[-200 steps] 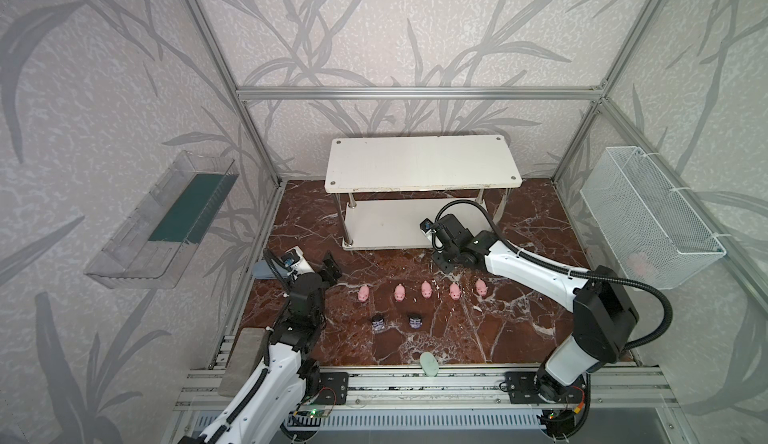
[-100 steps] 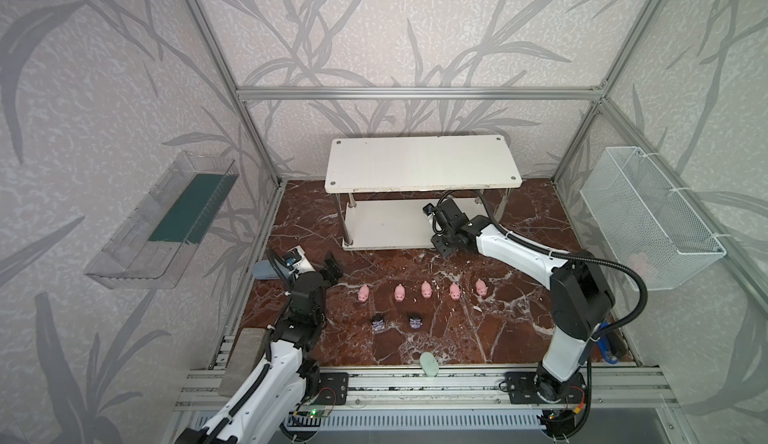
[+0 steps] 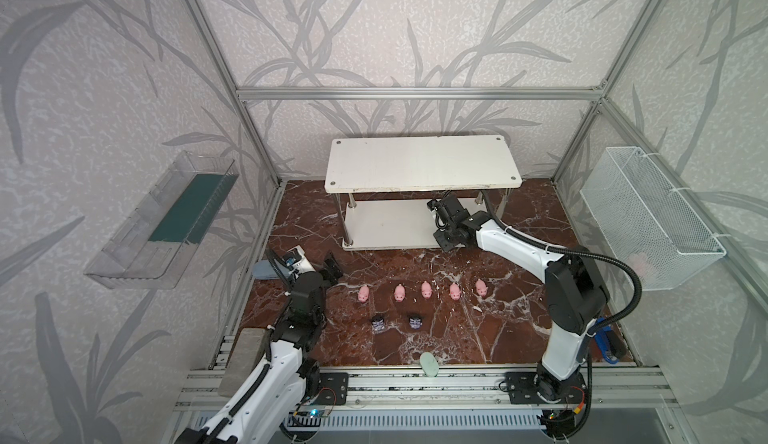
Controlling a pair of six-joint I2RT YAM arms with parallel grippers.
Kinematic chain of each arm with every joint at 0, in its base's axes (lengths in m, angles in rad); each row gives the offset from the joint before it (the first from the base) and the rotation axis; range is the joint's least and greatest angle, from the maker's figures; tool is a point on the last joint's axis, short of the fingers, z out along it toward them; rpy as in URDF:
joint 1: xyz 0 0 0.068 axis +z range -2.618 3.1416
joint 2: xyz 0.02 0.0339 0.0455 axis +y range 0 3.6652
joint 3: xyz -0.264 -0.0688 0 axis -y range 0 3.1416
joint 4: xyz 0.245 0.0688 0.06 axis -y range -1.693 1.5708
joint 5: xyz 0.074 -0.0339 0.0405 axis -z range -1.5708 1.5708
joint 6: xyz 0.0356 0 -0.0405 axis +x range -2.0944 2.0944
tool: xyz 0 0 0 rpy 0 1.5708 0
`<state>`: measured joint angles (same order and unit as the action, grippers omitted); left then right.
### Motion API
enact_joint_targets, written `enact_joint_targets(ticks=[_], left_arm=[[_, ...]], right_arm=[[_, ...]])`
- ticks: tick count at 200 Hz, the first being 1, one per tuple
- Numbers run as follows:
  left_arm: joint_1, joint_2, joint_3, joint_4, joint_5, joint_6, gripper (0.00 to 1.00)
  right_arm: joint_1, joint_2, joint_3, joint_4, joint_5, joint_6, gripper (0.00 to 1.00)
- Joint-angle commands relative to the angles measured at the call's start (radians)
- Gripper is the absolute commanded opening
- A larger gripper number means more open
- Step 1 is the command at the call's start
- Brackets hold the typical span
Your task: Place and organize the plastic toys onto the shelf
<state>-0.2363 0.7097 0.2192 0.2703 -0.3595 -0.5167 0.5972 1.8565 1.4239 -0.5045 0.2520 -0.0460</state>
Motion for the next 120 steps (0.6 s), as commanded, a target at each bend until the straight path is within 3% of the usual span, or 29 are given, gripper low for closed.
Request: enact_joint_targets(ticks=[1,50,120], left_arm=[[0.002,0.003,-0.001,0.02,-0.007,-0.016,0.89],[0.002,0.008,-0.005,0.02,-0.005,-0.018,0.89],[0.002,0.008,-0.009,0.022,-0.005,-0.02,0.89]], right_arm=[[-0.007,0.018,0.01,-0.026,-0.031,0.024,0.3],[-0.007,0.0,-0.025,0.002,-0.048,0.055,0.42],[-0.007,-0.089,-0.183,0.182,-0.062,0.079,0.48]])
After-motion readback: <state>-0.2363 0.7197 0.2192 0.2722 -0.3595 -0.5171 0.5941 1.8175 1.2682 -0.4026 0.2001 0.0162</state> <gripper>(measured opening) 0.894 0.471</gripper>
